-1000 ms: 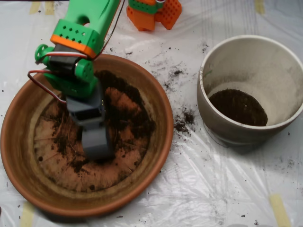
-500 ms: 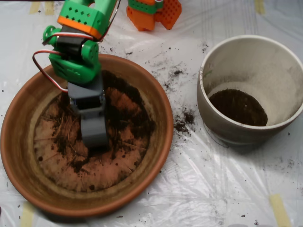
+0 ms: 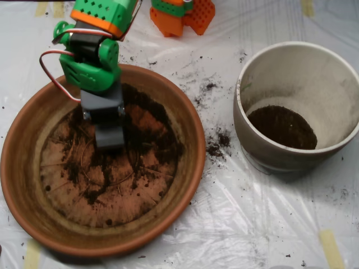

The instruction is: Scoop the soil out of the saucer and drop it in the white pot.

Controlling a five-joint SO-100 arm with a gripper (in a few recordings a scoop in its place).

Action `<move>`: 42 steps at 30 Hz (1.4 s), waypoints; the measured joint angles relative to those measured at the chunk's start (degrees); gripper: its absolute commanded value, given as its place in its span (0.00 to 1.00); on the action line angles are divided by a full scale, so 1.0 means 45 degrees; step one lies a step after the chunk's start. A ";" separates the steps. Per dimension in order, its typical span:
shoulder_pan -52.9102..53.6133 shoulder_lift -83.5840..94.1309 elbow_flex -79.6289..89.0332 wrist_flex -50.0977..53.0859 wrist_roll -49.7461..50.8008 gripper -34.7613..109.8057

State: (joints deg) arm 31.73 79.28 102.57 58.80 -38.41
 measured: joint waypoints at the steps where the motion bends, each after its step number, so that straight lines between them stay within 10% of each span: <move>1: 0.0098 -0.0020 0.0039 0.0039 -0.0020 0.24; 42: -0.7324 0.4102 -0.7031 0.7480 0.4746 0.24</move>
State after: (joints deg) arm -1.23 97.73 70.93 92.46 -17.05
